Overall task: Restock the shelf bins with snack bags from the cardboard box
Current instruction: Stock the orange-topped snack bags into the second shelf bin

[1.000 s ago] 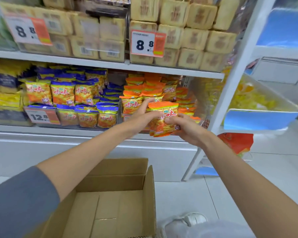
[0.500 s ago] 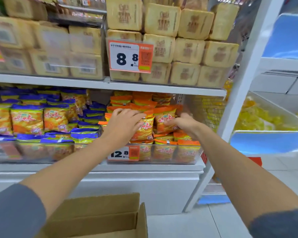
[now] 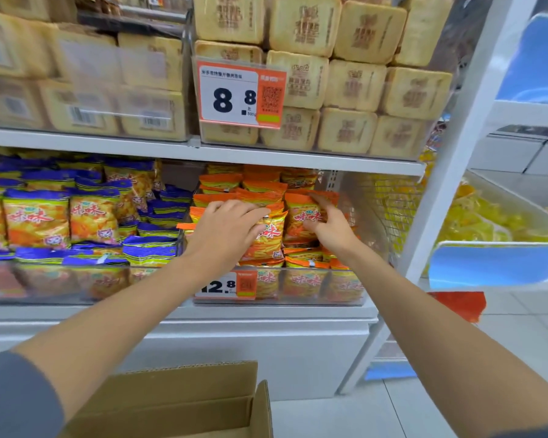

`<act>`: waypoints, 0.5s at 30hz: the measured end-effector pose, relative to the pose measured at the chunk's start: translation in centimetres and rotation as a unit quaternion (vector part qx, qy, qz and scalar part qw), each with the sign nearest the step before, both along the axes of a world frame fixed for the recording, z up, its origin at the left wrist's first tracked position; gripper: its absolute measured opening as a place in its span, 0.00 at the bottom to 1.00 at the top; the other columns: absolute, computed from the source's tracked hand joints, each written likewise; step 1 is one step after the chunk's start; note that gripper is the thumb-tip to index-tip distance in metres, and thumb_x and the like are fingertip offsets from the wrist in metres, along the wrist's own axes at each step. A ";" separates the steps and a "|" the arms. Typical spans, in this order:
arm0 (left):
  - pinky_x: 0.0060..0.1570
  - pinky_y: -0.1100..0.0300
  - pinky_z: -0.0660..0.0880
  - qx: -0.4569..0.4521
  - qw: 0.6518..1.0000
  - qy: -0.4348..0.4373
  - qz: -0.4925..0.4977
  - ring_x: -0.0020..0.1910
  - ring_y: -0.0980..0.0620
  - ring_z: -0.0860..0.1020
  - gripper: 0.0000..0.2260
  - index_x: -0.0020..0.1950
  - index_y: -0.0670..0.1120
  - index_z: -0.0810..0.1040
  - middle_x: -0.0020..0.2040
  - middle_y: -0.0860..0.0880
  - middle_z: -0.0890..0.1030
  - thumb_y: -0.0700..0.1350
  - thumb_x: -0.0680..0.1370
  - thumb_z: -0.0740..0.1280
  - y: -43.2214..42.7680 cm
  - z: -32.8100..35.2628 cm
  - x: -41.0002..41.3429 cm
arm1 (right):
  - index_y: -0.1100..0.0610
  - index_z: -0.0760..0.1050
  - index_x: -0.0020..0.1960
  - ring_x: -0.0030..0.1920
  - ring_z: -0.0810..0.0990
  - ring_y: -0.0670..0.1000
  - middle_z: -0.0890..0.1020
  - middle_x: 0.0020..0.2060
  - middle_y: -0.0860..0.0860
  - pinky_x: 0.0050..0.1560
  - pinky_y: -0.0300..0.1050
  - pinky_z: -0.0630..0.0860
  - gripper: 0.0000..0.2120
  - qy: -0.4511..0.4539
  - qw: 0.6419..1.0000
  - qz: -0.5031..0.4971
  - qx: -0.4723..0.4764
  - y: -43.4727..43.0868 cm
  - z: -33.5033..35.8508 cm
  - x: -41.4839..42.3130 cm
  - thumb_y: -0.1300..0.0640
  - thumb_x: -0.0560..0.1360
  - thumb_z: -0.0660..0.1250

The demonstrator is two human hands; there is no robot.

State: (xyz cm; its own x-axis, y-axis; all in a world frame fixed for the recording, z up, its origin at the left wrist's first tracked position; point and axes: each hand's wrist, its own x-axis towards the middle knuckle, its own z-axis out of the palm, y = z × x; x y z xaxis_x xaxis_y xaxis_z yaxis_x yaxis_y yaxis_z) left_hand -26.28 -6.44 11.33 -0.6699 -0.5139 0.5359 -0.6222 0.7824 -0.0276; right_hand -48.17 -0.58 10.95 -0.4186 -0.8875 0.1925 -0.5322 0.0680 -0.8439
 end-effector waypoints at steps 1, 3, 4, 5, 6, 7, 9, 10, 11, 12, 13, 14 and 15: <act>0.62 0.52 0.67 -0.002 1.000 0.002 -0.001 0.65 0.50 0.74 0.17 0.69 0.53 0.73 0.64 0.53 0.78 0.54 0.82 0.58 0.0 0.0 0.0 | 0.49 0.62 0.75 0.58 0.78 0.52 0.74 0.66 0.52 0.52 0.41 0.78 0.28 0.016 1.000 -0.006 0.001 -0.1 -0.1 -0.1 0.62 0.78 0.66; 0.61 0.52 0.68 -0.003 1.000 0.004 -0.003 0.64 0.50 0.74 0.16 0.69 0.52 0.74 0.64 0.53 0.78 0.53 0.82 0.58 0.0 0.0 0.1 | 0.47 0.61 0.76 0.64 0.75 0.54 0.72 0.68 0.52 0.59 0.45 0.75 0.30 0.086 0.996 -0.008 0.018 -0.4 -0.1 -0.2 0.56 0.77 0.67; 0.61 0.52 0.68 -0.002 1.000 0.003 -0.004 0.64 0.49 0.74 0.16 0.69 0.52 0.74 0.64 0.53 0.78 0.53 0.82 0.58 0.0 0.0 0.1 | 0.45 0.61 0.76 0.66 0.73 0.55 0.71 0.69 0.53 0.63 0.49 0.74 0.30 0.117 0.993 -0.008 0.029 -0.6 0.0 -0.5 0.53 0.76 0.68; 0.61 0.52 0.68 -0.001 1.000 0.002 -0.005 0.64 0.49 0.74 0.17 0.69 0.52 0.74 0.64 0.53 0.78 0.53 0.82 0.58 0.0 0.0 0.1 | 0.44 0.62 0.75 0.66 0.73 0.56 0.71 0.70 0.53 0.65 0.52 0.74 0.31 0.133 0.990 -0.010 0.043 -0.8 0.2 -0.6 0.52 0.75 0.70; 0.61 0.52 0.68 -0.002 1.000 0.002 -0.005 0.64 0.50 0.74 0.17 0.69 0.52 0.74 0.64 0.53 0.78 0.53 0.82 0.58 0.0 -0.1 0.1 | 0.44 0.62 0.75 0.66 0.74 0.56 0.71 0.69 0.53 0.65 0.53 0.74 0.32 0.135 0.990 -0.007 0.045 -1.0 0.4 -0.9 0.52 0.74 0.71; 0.60 0.52 0.68 -0.005 1.000 0.003 -0.005 0.64 0.49 0.75 0.16 0.69 0.52 0.74 0.64 0.53 0.78 0.53 0.82 0.59 0.0 -0.1 0.1 | 0.45 0.63 0.75 0.65 0.74 0.56 0.71 0.69 0.53 0.64 0.52 0.74 0.32 0.138 0.989 -0.003 0.046 -1.1 0.5 -1.0 0.54 0.74 0.72; 0.58 0.51 0.70 -0.021 1.000 0.005 -0.003 0.61 0.49 0.77 0.16 0.67 0.51 0.76 0.61 0.53 0.80 0.53 0.81 0.60 -0.1 -0.2 0.1 | 0.48 0.63 0.75 0.64 0.75 0.55 0.71 0.69 0.54 0.63 0.50 0.75 0.33 0.168 0.985 0.000 0.042 -1.0 0.5 -1.0 0.56 0.74 0.72; 0.57 0.51 0.70 -0.031 0.999 0.008 -0.001 0.60 0.49 0.78 0.15 0.66 0.51 0.77 0.60 0.53 0.81 0.53 0.81 0.61 -0.2 -0.3 0.1 | 0.48 0.62 0.75 0.64 0.75 0.55 0.71 0.69 0.54 0.62 0.49 0.75 0.34 0.169 0.985 0.004 0.046 -1.0 0.4 -1.1 0.56 0.74 0.72; 0.57 0.51 0.70 -0.038 0.999 0.011 0.000 0.58 0.49 0.78 0.15 0.65 0.51 0.77 0.58 0.53 0.82 0.53 0.80 0.62 -0.3 -0.3 0.1 | 0.49 0.62 0.76 0.62 0.76 0.55 0.70 0.69 0.54 0.60 0.47 0.76 0.35 0.150 0.987 0.009 0.060 -0.8 0.3 -1.0 0.56 0.74 0.72; 0.56 0.50 0.70 -0.043 0.999 0.012 0.001 0.57 0.49 0.78 0.15 0.64 0.51 0.77 0.58 0.53 0.82 0.53 0.80 0.62 -0.3 -0.4 0.1 | 0.49 0.61 0.76 0.60 0.77 0.54 0.69 0.70 0.53 0.57 0.46 0.77 0.36 0.120 0.991 0.013 0.066 -0.9 0.2 -0.9 0.55 0.73 0.73; 0.57 0.50 0.70 -0.046 0.999 0.013 0.000 0.57 0.49 0.79 0.15 0.64 0.51 0.78 0.58 0.53 0.82 0.53 0.80 0.62 -0.3 -0.5 0.1 | 0.48 0.60 0.76 0.58 0.78 0.53 0.69 0.70 0.52 0.55 0.44 0.77 0.36 0.098 0.993 0.011 0.066 -0.9 0.0 -0.9 0.55 0.73 0.73; 0.57 0.50 0.70 -0.049 0.999 0.013 -0.001 0.57 0.49 0.79 0.15 0.64 0.51 0.78 0.58 0.53 0.82 0.53 0.80 0.61 -0.3 -0.5 0.1 | 0.47 0.60 0.76 0.57 0.78 0.52 0.68 0.70 0.52 0.52 0.42 0.77 0.35 0.090 0.994 0.003 0.058 -1.1 -0.2 -0.9 0.53 0.74 0.72; 0.57 0.50 0.70 -0.049 0.999 0.014 -0.003 0.58 0.49 0.78 0.15 0.64 0.51 0.78 0.58 0.52 0.82 0.53 0.80 0.61 -0.2 -0.4 0.1 | 0.46 0.61 0.76 0.55 0.79 0.52 0.68 0.71 0.52 0.50 0.40 0.77 0.33 0.099 0.994 -0.005 0.056 -1.3 -0.3 -0.8 0.52 0.75 0.70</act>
